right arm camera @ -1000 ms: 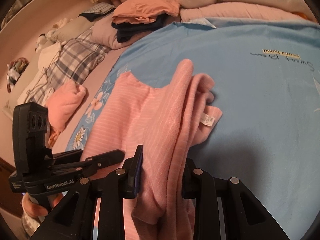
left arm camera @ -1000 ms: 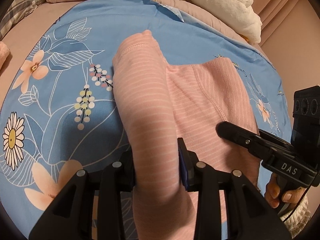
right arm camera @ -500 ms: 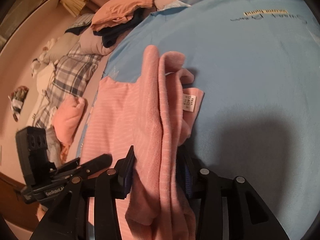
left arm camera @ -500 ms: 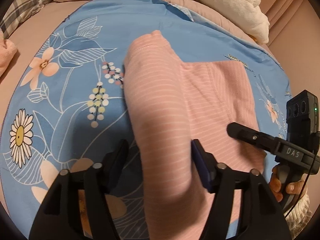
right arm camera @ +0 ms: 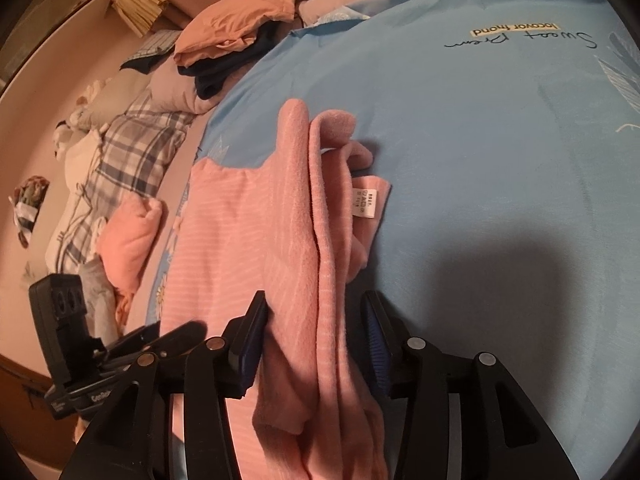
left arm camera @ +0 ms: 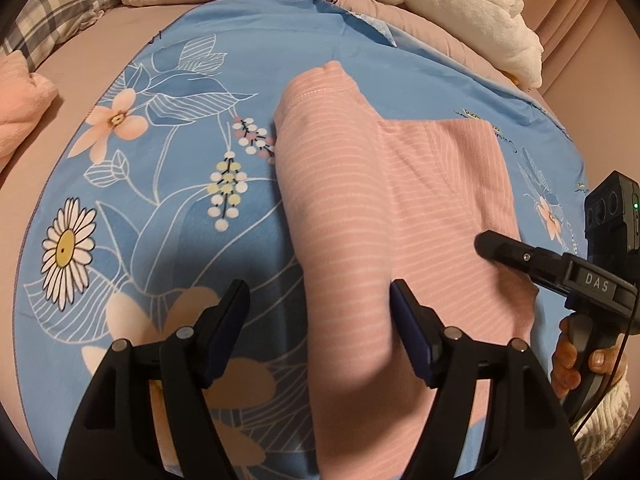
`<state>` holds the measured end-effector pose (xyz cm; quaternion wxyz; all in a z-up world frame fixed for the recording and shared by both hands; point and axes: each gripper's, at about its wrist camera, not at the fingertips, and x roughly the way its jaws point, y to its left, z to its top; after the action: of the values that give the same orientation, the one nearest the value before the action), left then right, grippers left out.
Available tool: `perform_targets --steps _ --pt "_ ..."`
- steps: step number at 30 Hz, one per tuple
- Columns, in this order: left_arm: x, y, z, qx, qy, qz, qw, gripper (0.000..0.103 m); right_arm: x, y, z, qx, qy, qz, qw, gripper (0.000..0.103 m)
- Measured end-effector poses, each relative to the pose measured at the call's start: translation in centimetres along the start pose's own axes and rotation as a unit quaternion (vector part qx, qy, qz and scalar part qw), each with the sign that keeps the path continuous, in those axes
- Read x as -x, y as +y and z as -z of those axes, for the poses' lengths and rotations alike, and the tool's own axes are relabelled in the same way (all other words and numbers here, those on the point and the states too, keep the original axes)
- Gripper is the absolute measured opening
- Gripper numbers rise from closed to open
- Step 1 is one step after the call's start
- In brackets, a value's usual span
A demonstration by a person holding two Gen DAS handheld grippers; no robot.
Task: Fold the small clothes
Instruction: 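Lower the folded end onto the bundle and open both grippers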
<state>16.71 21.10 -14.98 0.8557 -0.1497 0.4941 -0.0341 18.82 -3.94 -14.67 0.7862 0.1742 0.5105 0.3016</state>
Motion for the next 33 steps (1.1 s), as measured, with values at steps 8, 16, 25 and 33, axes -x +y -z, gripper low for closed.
perform_targets --steps 8,16,25,33 --pt "1.0 0.3 1.2 0.003 -0.004 -0.009 1.0 0.072 1.1 0.8 0.6 0.016 -0.014 0.035 0.999 0.046" --pt "3.2 -0.3 2.8 0.007 -0.031 -0.024 0.9992 0.069 4.0 2.4 1.8 0.065 -0.059 0.071 0.994 0.046" --pt "1.6 -2.9 4.3 -0.028 -0.012 -0.041 0.9987 0.058 1.6 4.4 3.3 0.152 -0.026 0.073 0.985 0.045" --pt "1.0 -3.3 5.6 -0.032 0.001 -0.044 0.9985 0.058 0.5 3.3 4.0 0.15 0.005 0.085 0.985 0.044"
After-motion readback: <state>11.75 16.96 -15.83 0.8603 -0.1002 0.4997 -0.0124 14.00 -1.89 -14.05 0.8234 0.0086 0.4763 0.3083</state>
